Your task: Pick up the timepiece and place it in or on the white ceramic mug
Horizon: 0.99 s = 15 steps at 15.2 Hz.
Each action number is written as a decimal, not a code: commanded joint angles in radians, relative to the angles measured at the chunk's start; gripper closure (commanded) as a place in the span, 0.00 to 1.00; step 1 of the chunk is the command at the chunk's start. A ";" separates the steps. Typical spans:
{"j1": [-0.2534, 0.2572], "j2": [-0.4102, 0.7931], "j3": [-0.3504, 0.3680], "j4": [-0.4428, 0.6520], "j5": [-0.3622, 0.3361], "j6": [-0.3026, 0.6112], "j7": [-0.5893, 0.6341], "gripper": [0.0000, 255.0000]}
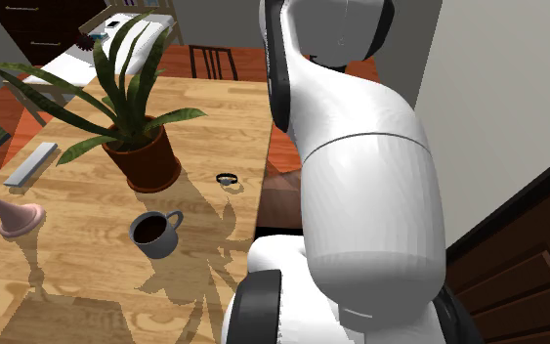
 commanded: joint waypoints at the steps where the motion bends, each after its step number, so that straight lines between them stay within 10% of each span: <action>1: 0.000 0.000 0.000 0.000 0.000 0.000 0.000 0.00; 15: 0.086 0.138 0.153 -0.270 0.189 0.335 0.148 0.00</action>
